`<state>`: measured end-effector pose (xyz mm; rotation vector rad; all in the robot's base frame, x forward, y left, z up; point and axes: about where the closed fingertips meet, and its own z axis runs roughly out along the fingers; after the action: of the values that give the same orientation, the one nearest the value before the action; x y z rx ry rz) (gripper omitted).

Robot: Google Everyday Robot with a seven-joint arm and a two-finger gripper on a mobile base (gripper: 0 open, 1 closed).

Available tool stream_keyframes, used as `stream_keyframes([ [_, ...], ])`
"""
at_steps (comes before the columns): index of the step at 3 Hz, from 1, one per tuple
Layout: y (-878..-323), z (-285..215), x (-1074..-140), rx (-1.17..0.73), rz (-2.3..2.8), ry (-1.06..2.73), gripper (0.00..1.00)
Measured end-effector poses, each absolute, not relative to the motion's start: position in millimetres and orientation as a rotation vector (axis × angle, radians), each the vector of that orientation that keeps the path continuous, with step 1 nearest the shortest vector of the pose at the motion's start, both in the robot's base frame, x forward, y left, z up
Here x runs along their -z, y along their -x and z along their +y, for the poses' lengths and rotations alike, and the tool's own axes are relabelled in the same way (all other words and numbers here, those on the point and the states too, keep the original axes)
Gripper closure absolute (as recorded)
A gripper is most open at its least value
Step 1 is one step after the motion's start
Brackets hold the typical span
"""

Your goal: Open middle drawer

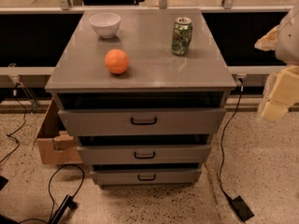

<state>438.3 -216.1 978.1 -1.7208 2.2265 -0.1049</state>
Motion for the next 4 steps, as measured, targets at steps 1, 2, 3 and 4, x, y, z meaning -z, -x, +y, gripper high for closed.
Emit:
stream_keyframes([
  [1, -438, -216, -978, 0.105, 2.226, 1.721, 0.00],
  [2, -434, -211, -958, 0.103, 2.216, 1.697, 0.00],
  [3, -414, -193, -922, 0.123, 2.210, 1.625, 0.00],
  [4, -413, -172, -850, 0.133, 2.239, 1.605, 0.00],
])
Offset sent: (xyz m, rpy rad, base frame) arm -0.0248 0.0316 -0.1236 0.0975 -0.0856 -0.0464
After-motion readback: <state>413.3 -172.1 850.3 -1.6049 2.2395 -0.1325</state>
